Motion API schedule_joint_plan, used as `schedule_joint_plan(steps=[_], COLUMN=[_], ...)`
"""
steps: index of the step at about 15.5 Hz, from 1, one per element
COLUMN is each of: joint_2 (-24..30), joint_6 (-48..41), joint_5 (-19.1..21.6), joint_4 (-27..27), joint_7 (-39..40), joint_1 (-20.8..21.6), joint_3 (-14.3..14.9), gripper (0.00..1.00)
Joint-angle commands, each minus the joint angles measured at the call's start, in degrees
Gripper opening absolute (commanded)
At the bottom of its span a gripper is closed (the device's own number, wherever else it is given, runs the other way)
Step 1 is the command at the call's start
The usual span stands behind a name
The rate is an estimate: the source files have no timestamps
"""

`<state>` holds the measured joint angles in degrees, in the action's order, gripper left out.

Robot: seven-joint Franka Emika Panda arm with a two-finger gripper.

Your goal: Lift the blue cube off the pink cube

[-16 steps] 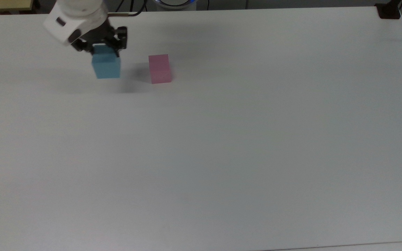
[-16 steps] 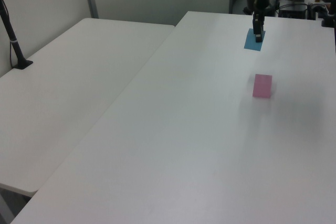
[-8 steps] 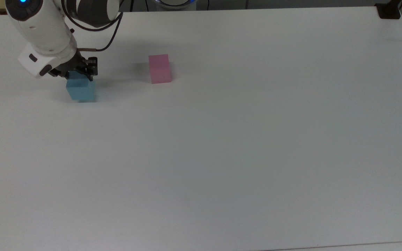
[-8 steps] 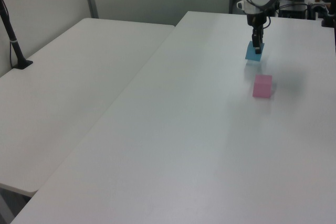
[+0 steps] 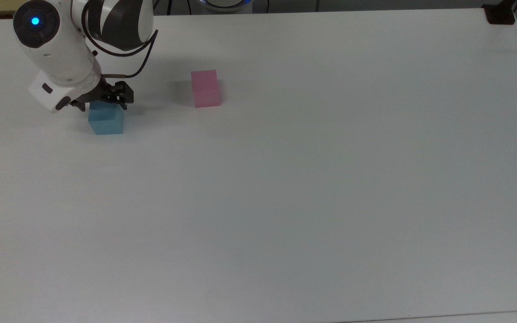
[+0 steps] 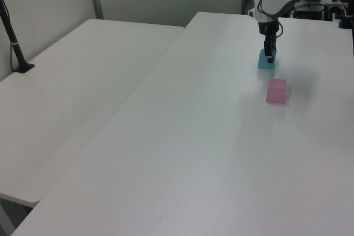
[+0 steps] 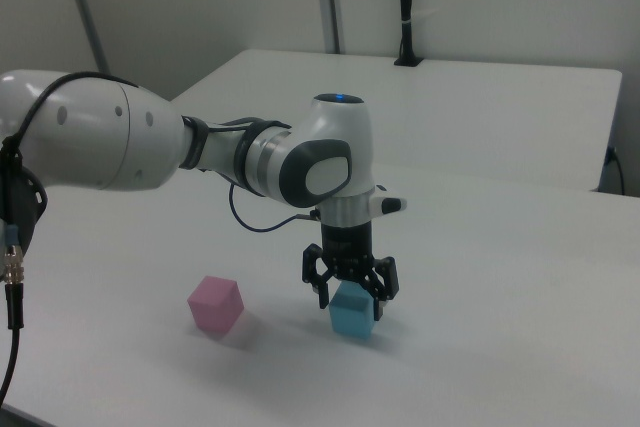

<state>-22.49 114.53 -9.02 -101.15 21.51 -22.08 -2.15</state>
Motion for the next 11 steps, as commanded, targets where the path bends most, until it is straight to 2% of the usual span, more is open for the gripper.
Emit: schedule_joint_plan(steps=[1, 6, 9, 11], joint_2=[1.7, 11.8, 18.6, 22.6], joint_6=[-0.3, -11.1, -16.2, -19.9], joint_5=[-0.1, 1.0, 5.6, 6.5], joint_4=[1.0, 2.4, 2.4, 2.4], joint_7=[-1.7, -19.3, -22.9, -25.6], joint_1=[-0.5, 0.9, 4.2, 6.2], joint_3=[0.0, -0.5, -0.3, 0.0], gripper=[1.0, 1.0, 1.0, 1.0])
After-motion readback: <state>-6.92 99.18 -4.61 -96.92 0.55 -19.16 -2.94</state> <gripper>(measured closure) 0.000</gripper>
